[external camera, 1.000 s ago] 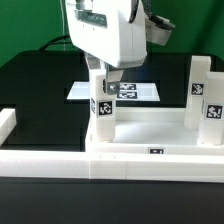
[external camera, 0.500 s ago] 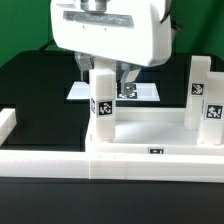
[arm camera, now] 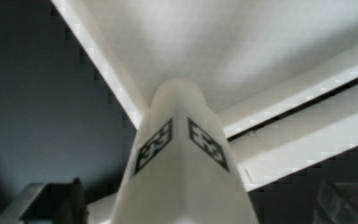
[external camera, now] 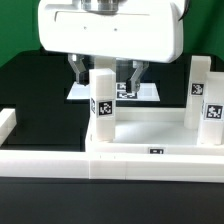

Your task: Assemble desk

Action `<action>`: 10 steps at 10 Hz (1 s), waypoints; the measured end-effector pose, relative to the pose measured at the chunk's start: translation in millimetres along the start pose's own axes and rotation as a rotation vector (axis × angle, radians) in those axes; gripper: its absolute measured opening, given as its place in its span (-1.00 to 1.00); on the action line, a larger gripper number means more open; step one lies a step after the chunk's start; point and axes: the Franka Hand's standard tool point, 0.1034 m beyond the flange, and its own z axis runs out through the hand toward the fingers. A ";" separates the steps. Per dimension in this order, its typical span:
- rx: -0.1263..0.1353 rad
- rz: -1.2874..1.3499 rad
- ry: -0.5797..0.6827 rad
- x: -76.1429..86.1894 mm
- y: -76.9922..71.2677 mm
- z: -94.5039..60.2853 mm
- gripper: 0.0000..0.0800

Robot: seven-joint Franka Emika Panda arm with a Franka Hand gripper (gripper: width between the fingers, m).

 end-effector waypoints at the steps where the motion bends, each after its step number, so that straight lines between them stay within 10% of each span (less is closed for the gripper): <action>1: 0.000 -0.059 0.000 -0.1 -0.4 0.0 0.62; 10: -0.009 -0.572 -0.001 0.6 2.1 0.0 0.62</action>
Offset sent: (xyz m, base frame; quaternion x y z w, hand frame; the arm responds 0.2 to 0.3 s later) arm -0.0001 0.0039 0.0010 0.0007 -0.0016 -0.1905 0.9817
